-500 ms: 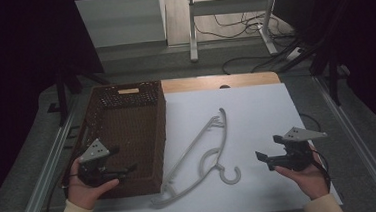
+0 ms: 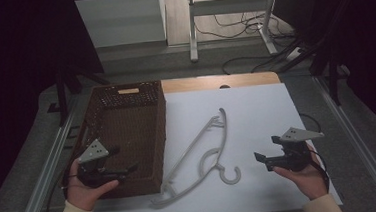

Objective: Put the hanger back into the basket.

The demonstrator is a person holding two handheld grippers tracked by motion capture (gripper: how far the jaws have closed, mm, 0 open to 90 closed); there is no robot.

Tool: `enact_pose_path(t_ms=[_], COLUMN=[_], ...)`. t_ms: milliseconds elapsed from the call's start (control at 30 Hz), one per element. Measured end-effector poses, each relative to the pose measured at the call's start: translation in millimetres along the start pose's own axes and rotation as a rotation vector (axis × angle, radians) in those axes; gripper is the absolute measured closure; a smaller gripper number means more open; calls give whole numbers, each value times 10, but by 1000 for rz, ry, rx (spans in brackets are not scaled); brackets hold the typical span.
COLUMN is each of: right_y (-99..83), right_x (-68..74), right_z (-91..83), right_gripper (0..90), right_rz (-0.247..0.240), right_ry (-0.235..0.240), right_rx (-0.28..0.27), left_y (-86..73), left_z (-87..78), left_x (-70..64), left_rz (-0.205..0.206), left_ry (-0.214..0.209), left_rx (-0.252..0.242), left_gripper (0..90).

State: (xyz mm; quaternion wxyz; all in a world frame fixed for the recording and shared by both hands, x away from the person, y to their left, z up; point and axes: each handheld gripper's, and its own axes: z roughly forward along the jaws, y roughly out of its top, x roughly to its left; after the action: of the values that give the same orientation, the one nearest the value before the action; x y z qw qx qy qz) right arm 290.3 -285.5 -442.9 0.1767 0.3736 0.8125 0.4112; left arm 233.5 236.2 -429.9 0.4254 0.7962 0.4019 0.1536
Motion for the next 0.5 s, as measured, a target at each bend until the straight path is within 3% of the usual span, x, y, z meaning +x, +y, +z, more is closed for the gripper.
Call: enact_pose_path(t_ms=[233, 367, 500], right_y=[-2, -10, -12], right_x=[29, 36, 35], right_z=[4, 16, 27], right_gripper=[135, 136, 136], right_rz=[-3, -5, -7], right_ry=[4, 4, 5], right_rx=[4, 14, 18], left_y=[71, 111, 142], left_z=[-8, 38, 66], left_x=[-112, -199, -258], left_rz=[6, 10, 18], left_ry=[-38, -98, -131], left_rx=[-11, 8, 15], left_gripper=[176, 197, 196])
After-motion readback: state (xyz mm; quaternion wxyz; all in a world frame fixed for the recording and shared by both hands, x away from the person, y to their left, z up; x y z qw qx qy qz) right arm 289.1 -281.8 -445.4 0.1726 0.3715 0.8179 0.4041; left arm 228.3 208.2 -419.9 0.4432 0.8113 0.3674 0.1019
